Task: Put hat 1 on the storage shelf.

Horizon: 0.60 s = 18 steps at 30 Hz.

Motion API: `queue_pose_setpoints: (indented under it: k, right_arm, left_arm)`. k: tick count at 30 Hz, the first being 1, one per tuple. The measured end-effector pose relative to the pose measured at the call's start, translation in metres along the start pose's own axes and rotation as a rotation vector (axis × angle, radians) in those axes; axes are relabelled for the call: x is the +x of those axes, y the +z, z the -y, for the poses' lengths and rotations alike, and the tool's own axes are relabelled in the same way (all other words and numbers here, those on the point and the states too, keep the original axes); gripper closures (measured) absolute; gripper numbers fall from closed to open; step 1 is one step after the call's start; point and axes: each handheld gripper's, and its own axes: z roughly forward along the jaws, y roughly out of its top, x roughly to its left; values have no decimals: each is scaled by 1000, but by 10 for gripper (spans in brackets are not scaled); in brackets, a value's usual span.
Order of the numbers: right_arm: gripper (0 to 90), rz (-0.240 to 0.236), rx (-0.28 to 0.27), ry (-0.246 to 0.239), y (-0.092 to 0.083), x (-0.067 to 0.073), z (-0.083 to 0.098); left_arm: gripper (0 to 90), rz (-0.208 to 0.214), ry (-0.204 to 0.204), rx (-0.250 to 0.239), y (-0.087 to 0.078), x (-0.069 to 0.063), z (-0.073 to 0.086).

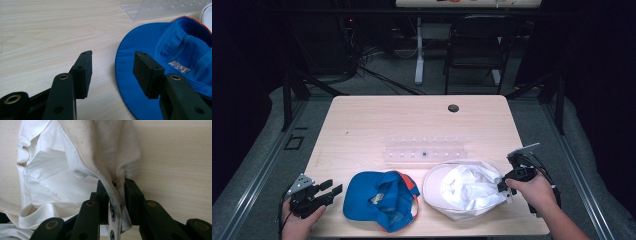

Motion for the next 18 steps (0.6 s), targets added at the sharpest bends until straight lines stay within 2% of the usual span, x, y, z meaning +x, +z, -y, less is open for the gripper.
queue_pose_setpoints:
  k: [2, 5, 6, 8, 13, 17, 18]
  right_arm:
    - [771, 9, 5, -12, -1, 1, -1]
    - [791, 68, 1, -41, -7, 8, -2]
    - [791, 68, 1, -41, -7, 8, -2]
    - [798, 142, -1, -85, -12, 16, -3]
    - [802, 149, -7, -101, -19, 20, -6]
    - [802, 127, 0, -95, -28, 21, -10]
    - [802, 114, -2, -80, -31, 20, -11]
  left_arm:
    - [498, 0, 0, 0, 0, 0, 0]
    - [498, -1, 0, 0, 0, 0, 0]
    - [498, 0, 0, 0, 0, 0, 0]
    - [498, -2, 3, -2, 0, 0, 0]
    - [498, -1, 5, -2, 0, -1, 0]
    - [498, -4, 6, -2, 0, -1, 0]
    - [498, -4, 5, -2, 0, -1, 0]
